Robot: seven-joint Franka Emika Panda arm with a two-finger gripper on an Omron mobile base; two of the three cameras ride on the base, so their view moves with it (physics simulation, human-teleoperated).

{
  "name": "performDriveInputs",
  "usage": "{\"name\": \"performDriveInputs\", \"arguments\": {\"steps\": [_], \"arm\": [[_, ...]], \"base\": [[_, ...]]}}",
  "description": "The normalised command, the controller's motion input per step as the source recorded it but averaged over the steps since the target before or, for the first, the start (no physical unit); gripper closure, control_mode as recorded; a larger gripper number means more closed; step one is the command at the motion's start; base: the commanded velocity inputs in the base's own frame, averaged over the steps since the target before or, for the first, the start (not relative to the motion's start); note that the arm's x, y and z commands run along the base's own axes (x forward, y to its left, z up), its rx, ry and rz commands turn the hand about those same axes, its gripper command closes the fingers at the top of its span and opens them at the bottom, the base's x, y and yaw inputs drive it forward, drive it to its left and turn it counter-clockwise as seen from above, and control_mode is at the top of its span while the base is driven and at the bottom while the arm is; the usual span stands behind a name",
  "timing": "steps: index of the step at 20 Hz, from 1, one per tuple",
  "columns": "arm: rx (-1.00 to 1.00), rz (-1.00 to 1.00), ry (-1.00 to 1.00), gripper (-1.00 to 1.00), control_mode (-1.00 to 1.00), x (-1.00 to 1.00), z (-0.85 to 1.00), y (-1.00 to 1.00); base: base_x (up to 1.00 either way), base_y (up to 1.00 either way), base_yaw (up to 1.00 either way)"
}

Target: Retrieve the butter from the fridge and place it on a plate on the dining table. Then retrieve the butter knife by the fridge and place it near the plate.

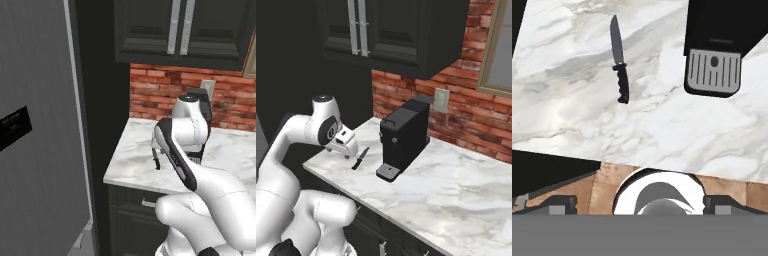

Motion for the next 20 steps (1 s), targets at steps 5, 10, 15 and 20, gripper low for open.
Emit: {"name": "performDriveInputs", "arguments": {"steps": [5,10,15,20], "arm": [[-0.02,-0.11,0.00,-1.00,-1.00,0.62,-0.21,0.00],[0.00,-0.05,-0.04,-1.00,-1.00,0.37,-0.27,0.00],[0.00,0.00,-0.01,-1.00,-1.00,0.36,-0.45,0.00],[0.00,0.00,0.00,-1.00,-1.00,0.39,-0.59,0.00]], "base": [[0.00,0.00,0.00],[0.00,0.00,0.00],[0.00,0.00,0.00],[0.00,0.00,0.00]]}}
